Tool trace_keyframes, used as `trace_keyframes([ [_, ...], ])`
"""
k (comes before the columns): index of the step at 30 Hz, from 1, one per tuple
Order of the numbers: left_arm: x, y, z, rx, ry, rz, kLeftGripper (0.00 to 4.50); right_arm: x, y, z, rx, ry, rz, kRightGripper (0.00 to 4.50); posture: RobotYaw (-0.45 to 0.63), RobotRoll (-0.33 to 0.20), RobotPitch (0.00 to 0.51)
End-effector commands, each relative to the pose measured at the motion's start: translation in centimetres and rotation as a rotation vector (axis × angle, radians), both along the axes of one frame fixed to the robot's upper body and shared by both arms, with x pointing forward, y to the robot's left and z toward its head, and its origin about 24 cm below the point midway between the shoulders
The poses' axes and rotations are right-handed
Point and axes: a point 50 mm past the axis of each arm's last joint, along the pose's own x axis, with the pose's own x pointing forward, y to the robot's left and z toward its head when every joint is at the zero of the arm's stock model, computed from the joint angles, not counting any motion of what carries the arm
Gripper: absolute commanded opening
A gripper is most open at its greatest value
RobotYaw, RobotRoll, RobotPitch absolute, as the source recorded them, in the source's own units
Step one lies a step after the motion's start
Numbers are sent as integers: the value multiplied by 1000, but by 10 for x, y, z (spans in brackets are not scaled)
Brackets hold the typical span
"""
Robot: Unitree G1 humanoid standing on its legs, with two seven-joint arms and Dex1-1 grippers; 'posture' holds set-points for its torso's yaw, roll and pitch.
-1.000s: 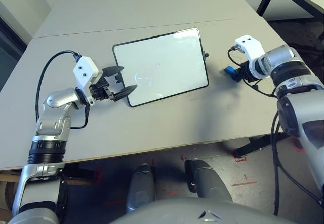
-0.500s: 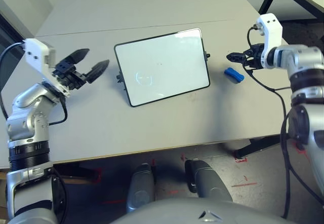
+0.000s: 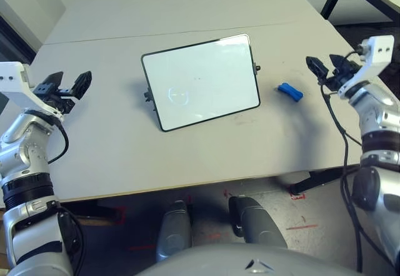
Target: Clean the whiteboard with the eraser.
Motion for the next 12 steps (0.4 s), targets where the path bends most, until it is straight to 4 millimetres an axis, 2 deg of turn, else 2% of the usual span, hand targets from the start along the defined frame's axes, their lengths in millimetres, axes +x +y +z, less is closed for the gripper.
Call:
trace_keyframes([
  [1,-5,19,-2,0,1,103,4500,-10,-13,-2,7,-50,-45,4489,-89,0,140],
  [7,-9,25,-9,-15,-1,139,4500,-12,-12,-7,4,-52,-41,4489,-92,0,141],
  [12,-9,25,-11,-21,-9,147,4500,-8,-3,-8,-4,-55,-1,4489,-79,0,136],
])
